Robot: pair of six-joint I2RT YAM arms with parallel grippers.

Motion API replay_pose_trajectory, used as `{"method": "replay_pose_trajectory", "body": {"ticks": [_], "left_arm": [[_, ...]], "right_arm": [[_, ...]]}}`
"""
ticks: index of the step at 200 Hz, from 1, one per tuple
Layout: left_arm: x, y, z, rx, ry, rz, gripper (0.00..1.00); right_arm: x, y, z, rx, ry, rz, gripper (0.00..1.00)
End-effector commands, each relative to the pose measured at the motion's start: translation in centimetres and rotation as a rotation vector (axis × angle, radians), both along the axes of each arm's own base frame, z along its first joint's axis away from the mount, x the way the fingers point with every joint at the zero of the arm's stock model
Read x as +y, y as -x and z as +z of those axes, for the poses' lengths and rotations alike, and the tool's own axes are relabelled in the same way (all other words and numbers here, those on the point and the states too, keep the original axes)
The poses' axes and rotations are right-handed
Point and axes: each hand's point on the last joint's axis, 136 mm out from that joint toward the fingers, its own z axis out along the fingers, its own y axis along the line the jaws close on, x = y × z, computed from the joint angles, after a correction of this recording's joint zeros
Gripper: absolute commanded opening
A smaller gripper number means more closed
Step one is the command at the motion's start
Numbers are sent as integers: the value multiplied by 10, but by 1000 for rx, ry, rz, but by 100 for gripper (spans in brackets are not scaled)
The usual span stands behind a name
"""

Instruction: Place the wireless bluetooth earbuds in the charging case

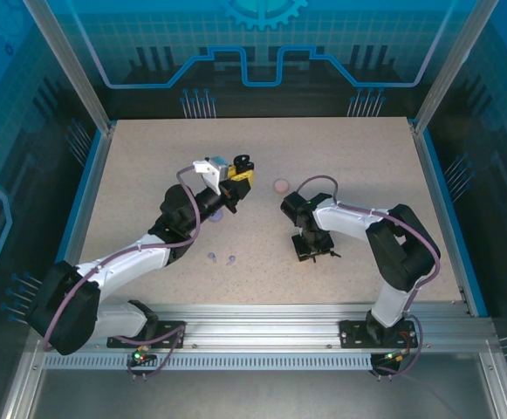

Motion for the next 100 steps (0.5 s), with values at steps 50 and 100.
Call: {"method": "replay_pose_trajectory", "body": {"ticks": [50,100], "left_arm": [[-17,12,19,-58,15,-82,0],[-23,14,20,-62,9,-103,0]], "right_arm": [[-8,1,-11,5,45,0,34],[-13,2,-8,4,30,-12,29]]}}
